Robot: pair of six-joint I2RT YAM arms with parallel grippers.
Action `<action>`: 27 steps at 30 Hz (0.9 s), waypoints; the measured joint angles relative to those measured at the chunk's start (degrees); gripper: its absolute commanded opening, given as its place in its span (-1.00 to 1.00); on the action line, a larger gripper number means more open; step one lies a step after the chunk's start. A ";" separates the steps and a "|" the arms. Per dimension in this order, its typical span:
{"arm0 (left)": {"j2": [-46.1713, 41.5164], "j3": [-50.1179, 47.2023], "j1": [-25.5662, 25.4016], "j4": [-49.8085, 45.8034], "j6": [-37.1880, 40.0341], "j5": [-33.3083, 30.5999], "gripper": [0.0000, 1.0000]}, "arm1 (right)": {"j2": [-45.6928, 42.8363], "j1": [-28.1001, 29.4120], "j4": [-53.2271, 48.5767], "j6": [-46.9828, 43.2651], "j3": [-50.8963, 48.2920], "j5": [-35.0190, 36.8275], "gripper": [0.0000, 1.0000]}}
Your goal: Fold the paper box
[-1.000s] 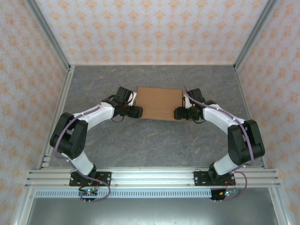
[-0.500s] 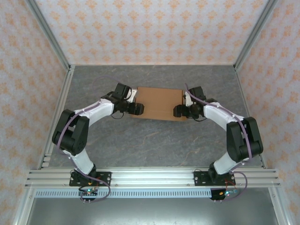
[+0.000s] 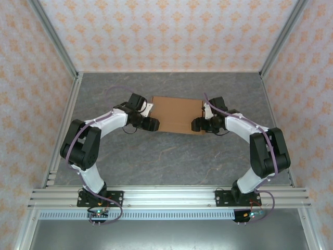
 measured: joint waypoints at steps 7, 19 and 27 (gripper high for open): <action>0.22 0.09 0.00 -1.05 -0.07 1.77 0.36 | 0.00 0.00 -0.09 0.02 0.00 -1.09 0.42; 0.22 0.42 0.00 -2.75 -0.13 3.32 0.19 | 0.00 -0.02 -2.01 0.04 0.00 -1.70 0.33; 0.22 0.76 -0.11 -4.24 -0.55 3.85 0.07 | 0.00 0.00 -3.08 0.68 0.00 -1.70 0.33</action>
